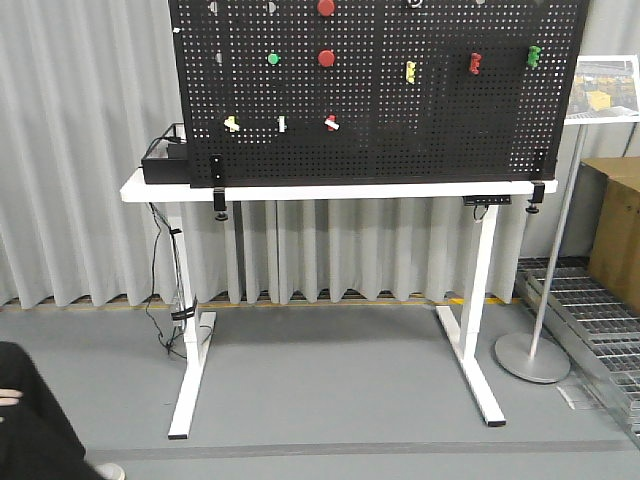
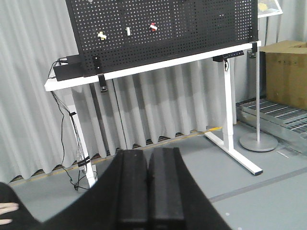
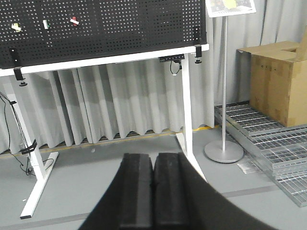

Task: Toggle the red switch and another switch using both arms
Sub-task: 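Drive the base forward up to the black pegboard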

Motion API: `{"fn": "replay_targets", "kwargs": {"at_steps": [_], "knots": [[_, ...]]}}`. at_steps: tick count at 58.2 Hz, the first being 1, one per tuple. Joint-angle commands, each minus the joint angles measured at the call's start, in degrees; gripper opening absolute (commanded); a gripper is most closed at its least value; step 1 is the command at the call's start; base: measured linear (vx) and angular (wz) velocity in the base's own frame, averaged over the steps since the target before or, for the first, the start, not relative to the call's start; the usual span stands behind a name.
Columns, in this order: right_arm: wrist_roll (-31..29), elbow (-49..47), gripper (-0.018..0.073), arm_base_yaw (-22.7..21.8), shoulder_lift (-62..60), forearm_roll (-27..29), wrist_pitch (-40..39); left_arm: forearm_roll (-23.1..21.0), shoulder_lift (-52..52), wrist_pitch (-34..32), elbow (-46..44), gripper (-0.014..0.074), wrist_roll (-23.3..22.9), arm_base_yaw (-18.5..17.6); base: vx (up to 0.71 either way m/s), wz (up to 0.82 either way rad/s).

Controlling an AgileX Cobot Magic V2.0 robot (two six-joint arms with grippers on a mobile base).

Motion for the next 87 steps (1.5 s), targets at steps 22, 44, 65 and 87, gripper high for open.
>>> {"fn": "replay_targets", "kwargs": {"at_steps": [22,44,65,87], "knots": [[-0.45,0.35,-0.0006,-0.35,-0.57,-0.66,-5.06,-0.16,-1.08,-4.50,1.11,0.0003,-0.74,0.06,0.00,0.00],[-0.45,0.35,-0.0006,-0.35,-0.57,-0.66,-5.06,-0.16,-1.08,-4.50,1.11,0.0003,-0.74,0.06,0.02,0.01],[-0.45,0.35,-0.0006,-0.35,-0.57,-0.66,-5.06,-0.16,-1.08,-4.50,1.11,0.0003,-0.74,0.06,0.20,0.03],[-0.45,0.35,-0.0006,-0.35,-0.57,-0.66,-5.06,-0.16,-1.08,-4.50,1.11,0.0003,-0.74,0.06,0.39,0.03]]}}
